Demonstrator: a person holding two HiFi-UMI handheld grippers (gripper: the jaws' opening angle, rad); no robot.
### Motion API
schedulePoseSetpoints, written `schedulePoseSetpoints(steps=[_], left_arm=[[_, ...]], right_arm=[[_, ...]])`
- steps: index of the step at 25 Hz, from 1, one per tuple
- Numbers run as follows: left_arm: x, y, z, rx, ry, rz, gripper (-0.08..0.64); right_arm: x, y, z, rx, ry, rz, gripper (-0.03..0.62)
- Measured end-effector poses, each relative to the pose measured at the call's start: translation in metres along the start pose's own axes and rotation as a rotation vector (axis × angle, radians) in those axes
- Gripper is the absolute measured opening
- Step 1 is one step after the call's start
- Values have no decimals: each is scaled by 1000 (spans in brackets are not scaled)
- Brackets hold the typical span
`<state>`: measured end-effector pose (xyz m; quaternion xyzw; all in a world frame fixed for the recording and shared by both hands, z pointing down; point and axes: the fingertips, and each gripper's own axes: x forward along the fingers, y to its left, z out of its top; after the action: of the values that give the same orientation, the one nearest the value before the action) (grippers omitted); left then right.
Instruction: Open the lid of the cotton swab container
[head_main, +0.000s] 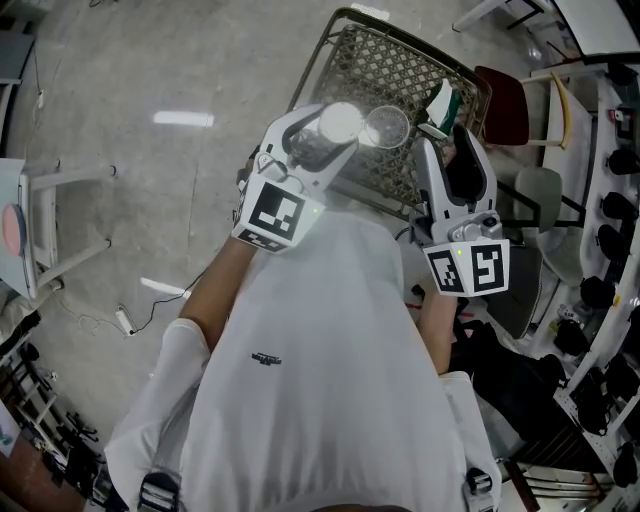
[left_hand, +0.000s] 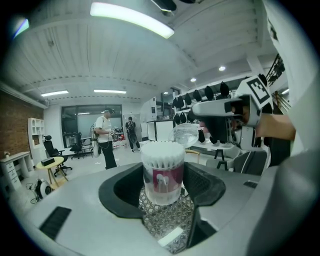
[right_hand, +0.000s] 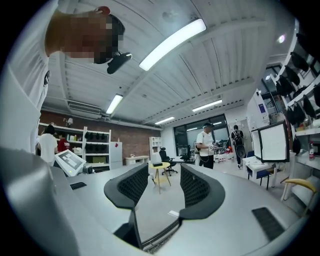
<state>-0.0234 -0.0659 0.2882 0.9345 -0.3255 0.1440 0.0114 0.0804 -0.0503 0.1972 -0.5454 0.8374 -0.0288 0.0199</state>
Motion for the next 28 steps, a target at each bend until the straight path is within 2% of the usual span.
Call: schedulePoseSetpoints(steps=[5, 15, 20, 23, 28], left_arm=[[-3, 3, 7, -4, -18, 4, 238], [-6, 4, 10, -1, -27, 11, 239], [-8, 4, 13, -2, -41, 16, 241], [-10, 6, 13, -18, -46, 25, 241], [-13, 7, 14, -55, -67, 46, 241]], right_arm=[[-10, -15, -7, -28, 13, -55, 158], [-26, -23, -52, -74, 114, -132, 105], [-31, -23, -64, -68, 124, -171, 43], [-32, -23, -71, -67, 145, -199, 14], [-37, -30, -79, -53, 169, -238, 3]])
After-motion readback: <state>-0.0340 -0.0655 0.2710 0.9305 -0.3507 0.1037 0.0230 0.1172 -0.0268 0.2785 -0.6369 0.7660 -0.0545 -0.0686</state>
